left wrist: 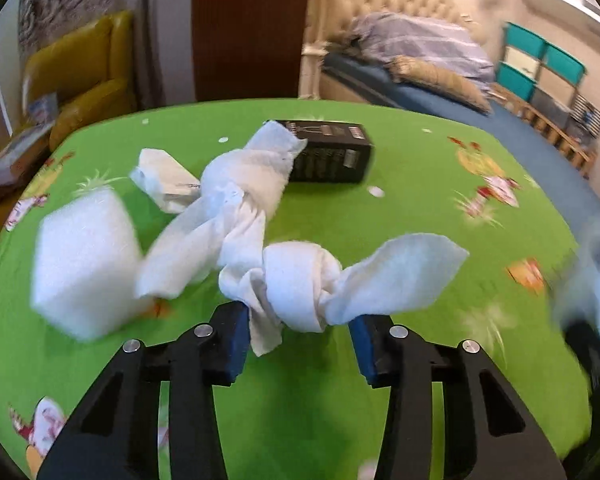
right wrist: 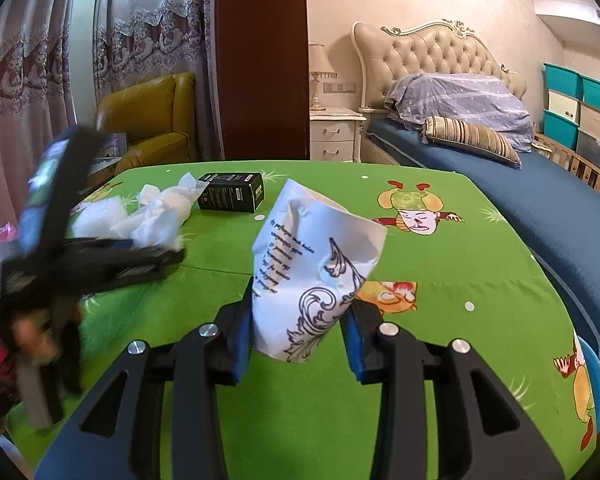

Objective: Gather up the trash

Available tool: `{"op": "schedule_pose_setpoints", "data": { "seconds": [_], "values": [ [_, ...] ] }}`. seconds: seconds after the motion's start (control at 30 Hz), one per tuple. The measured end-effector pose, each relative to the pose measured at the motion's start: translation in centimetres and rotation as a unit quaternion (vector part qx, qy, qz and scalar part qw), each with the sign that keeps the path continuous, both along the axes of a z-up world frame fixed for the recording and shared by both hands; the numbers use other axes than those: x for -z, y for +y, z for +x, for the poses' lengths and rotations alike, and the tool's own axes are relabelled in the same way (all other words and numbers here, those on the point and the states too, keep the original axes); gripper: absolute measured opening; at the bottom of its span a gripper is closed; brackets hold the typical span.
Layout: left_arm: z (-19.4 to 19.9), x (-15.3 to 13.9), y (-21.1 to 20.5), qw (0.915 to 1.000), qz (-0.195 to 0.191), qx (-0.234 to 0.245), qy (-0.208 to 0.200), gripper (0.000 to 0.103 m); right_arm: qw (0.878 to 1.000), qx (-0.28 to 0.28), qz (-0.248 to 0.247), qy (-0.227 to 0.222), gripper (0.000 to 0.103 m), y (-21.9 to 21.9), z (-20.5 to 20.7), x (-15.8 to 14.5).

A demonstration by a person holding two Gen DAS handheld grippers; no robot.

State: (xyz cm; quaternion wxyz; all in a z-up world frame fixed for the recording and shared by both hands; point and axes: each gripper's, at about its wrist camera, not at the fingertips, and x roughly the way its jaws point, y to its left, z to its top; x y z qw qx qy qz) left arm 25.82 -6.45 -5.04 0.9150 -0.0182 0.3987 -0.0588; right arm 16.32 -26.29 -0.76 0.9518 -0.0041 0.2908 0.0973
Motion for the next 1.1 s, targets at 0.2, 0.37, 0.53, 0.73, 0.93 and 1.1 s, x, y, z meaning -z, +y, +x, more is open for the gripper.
{"op": "schedule_pose_setpoints", "data": {
  "seconds": [0.2, 0.37, 0.53, 0.73, 0.93, 1.1],
  "values": [
    [-7.2, -1.5, 2.3, 0.9983, 0.002, 0.027, -0.052, 0.041, 1.000, -0.006, -0.018, -0.002, 0.037, 0.7, 0.0, -0.1],
    [-10.3, -1.7, 4.5, 0.9959, 0.021, 0.014, -0.087, 0.041, 0.999, -0.012, -0.039, -0.003, 0.037, 1.6, 0.0, -0.1],
    [-11.2, -1.7, 5.4, 0.9949, 0.011, 0.004, -0.100, 0.041, 0.999, -0.024, -0.045, -0.005, 0.037, 1.8, -0.2, 0.0],
    [-11.6, -1.6, 5.3, 0.9937, 0.021, -0.007, -0.110, 0.041, 0.998, -0.030, -0.050, -0.008, 0.037, 2.0, -0.4, -0.1],
    [-12.1, -1.9, 5.1, 0.9925, 0.026, -0.011, -0.119, 0.041, 0.998, -0.026, -0.055, -0.008, 0.037, 2.2, -0.3, 0.1],
    [-12.4, -2.1, 5.1, 0.9915, 0.027, -0.008, -0.127, 0.041, 0.997, -0.023, -0.067, -0.008, 0.037, 2.6, -0.3, 0.2]
  ]
}}
